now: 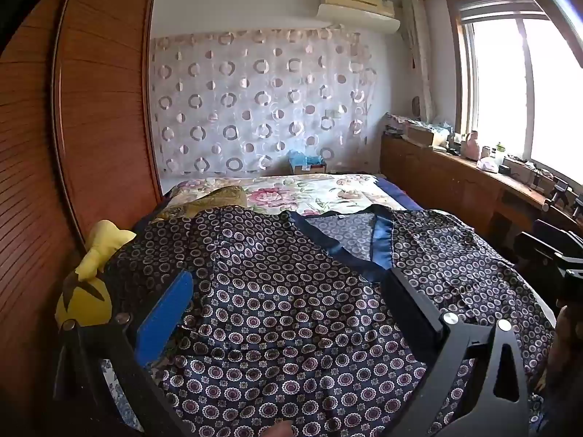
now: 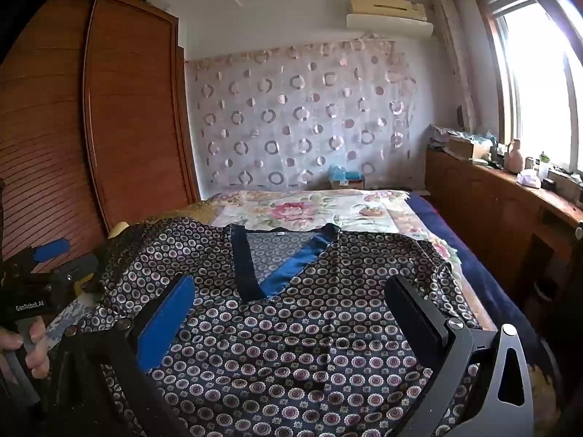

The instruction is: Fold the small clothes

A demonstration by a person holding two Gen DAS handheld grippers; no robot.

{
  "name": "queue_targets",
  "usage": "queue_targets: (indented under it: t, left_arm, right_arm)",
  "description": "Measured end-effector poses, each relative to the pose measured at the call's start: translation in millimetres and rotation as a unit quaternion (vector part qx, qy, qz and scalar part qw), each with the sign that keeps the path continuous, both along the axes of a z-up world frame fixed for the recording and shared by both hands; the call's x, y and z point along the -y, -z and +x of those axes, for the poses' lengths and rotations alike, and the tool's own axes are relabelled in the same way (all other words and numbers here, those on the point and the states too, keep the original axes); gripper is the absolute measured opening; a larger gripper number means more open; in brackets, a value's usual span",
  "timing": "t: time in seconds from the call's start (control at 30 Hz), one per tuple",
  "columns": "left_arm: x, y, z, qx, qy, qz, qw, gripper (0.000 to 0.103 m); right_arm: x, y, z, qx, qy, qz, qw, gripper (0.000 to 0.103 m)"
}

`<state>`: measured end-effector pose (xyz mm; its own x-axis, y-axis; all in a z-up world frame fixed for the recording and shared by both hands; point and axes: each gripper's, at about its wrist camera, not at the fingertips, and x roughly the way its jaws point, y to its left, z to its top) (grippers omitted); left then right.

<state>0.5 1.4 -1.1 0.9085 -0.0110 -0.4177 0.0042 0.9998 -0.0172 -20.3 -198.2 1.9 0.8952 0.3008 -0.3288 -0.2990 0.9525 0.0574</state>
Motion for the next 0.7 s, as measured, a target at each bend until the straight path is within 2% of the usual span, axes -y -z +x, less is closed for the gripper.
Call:
queue_targets:
  t: [0.17, 0.2, 0.7]
  left_arm:
    - [-5.5, -0.5, 0.6, -0.001, 0.008, -0.006, 1.0, 0.103]
    - [-4.6, 2.7, 2.8, -0.001, -0.004, 0.007, 1.0, 0.103]
    - [-1.2, 0.2, -0.8, 0.002, -0.008, 0.012, 0.9999, 0.103]
  right_arm:
    - [0.8, -0.5, -0.6, 0.0, 0.0, 0.004, 1.0, 0.103]
    - [0.9, -1.1, -0.5, -0.001, 0.0, 0.005, 1.0, 0.103]
    - [0.6, 1.7, 1.4, 0.0, 0.001, 0.001, 1.0, 0.103]
